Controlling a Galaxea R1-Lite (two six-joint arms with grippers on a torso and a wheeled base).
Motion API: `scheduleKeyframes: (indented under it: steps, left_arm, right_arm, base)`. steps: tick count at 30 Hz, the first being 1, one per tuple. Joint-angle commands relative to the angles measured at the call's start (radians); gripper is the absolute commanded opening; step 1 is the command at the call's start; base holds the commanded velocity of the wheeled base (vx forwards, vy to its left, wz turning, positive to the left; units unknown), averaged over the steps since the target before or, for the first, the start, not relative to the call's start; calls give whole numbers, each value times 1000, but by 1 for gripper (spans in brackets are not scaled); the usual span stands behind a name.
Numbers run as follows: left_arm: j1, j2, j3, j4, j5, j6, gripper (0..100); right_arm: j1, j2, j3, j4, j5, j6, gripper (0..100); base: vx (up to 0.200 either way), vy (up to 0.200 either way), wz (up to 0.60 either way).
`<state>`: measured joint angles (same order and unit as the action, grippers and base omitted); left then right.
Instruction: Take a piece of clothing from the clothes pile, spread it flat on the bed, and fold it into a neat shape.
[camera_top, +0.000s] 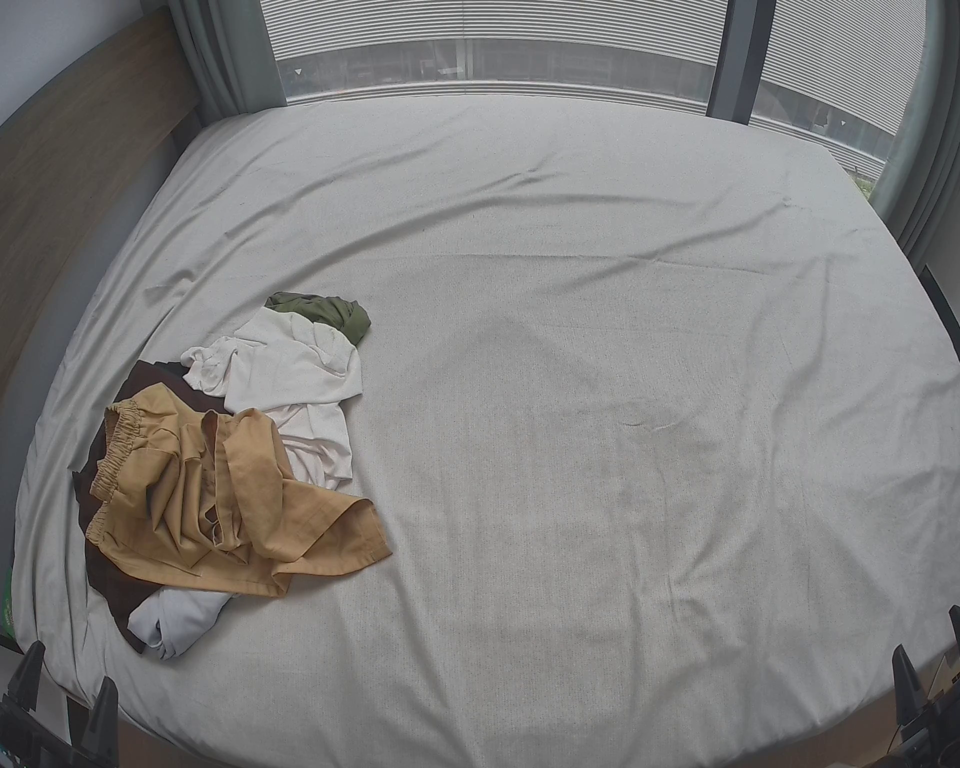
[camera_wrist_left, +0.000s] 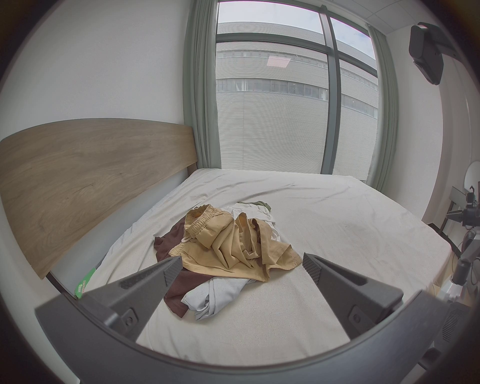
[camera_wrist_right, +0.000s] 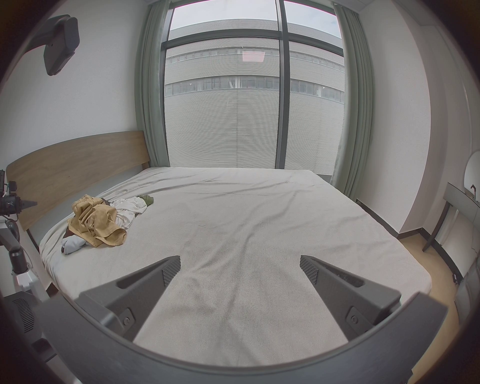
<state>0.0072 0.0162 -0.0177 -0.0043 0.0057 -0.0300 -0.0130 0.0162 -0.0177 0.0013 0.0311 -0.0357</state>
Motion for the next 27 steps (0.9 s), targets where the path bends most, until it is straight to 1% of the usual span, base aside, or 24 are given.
scheduleKeyframes:
  steps: [1, 8, 9, 11, 12, 13, 14, 16, 18, 19, 20, 22, 25, 26, 27]
  left_arm:
    - [0, -16, 18, 0, 0, -1, 100]
    - [0, -16, 18, 0, 0, -1, 100]
    - [2, -16, 18, 0, 0, 1, 100]
    - [0, -16, 18, 0, 0, -1, 100]
    - [2, -16, 18, 0, 0, 2, 100]
    - [2, -16, 18, 0, 0, 4, 100]
    - [2, -16, 18, 0, 0, 2, 100]
    - [2, -16, 18, 0, 0, -1, 100]
    - [2, -16, 18, 0, 0, 1, 100]
    - [2, -16, 18, 0, 0, 1, 100]
    - [2, -16, 18, 0, 0, 1, 100]
    - [2, -16, 18, 0, 0, 2, 100]
    - [2, -16, 18, 0, -1, 2, 100]
    - [2, -16, 18, 0, -1, 2, 100]
    - [2, -16, 18, 0, -1, 2, 100]
  right_arm:
    - [-1, -16, 18, 0, 1, -3, 100]
    - [-1, -16, 18, -6, 0, -4, 100]
    - [-1, -16, -5, -38, 13, -10, 100]
    - [-7, 36, -120, -138, 18, -6, 100]
    - [-12, 151, -194, -213, 20, -9, 100]
    - [-10, 237, -216, -248, 20, -10, 100]
    - [-2, 283, -216, -268, 24, -9, 100]
    - [18, 298, -200, -265, 32, -6, 100]
    - [57, 335, -174, -264, 43, 4, 100]
    - [57, 335, -174, -264, 43, 4, 100]
    - [87, 400, -166, -267, 46, 34, 100]
    - [113, 453, -177, -276, 53, 89, 100]
    - [171, 535, -234, -276, 90, 183, 100]
    - [194, 581, -260, -277, 110, 238, 100]
    - [206, 619, -278, -277, 122, 274, 100]
  base:
    - [0, 0, 0]
    - [0, 0, 0]
    - [0, 0, 0]
    - [0, 0, 0]
    - [0, 0, 0]
    - [0, 0, 0]
    - [0, 0, 0]
    - [0, 0, 0]
    - [0, 0, 0]
    - [0, 0, 0]
    - [0, 0, 0]
    - [0, 0, 0]
    - [0, 0, 0]
    - [0, 0, 0]
    - [0, 0, 0]
